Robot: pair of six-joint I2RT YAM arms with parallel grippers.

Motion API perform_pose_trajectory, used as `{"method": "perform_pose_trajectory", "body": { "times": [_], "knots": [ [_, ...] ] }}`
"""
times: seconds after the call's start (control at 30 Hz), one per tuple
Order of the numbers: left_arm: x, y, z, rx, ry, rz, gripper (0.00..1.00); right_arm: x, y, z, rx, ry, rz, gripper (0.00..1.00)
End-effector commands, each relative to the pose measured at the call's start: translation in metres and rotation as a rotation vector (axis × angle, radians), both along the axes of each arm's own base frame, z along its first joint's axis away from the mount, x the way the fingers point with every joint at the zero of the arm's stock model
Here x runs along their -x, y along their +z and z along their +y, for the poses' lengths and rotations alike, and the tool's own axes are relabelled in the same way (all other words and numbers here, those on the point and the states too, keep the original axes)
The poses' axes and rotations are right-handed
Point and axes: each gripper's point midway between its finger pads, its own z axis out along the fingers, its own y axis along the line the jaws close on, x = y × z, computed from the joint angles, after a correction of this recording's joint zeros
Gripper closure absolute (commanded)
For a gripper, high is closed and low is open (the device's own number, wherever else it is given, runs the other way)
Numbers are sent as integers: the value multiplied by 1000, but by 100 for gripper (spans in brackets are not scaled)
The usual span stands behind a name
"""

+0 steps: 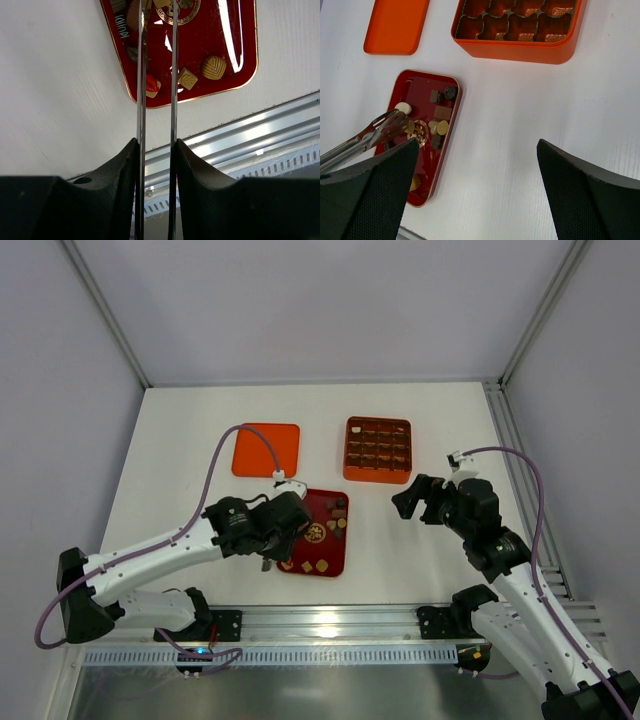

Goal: Pack the chocolate

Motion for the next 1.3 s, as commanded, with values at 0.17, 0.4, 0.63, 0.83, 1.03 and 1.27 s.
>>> {"method": "perform_pose_trajectory", "body": {
  "times": [0.17, 0.4, 0.63, 0.83, 1.03, 1.27],
  "knots": [
    [-2, 0, -5, 18, 19, -16, 66, -4, 6, 2, -7, 7, -38, 0],
    [-1, 2, -4, 4, 18, -21, 66, -3, 5, 2, -9, 8, -36, 0],
    [1, 3, -4, 0, 15, -21, 66, -4, 5, 2, -7, 7, -38, 0],
    [4, 2, -5, -3, 5, -16, 66, -3, 6, 2, -10, 8, -39, 0],
    [4, 4, -5, -7, 1, -17, 65, -3, 5, 1, -9, 7, -38, 0],
    [3, 8, -5, -6, 5, -26, 64, -3, 6, 1, -7, 6, -40, 0]
  ]
}}
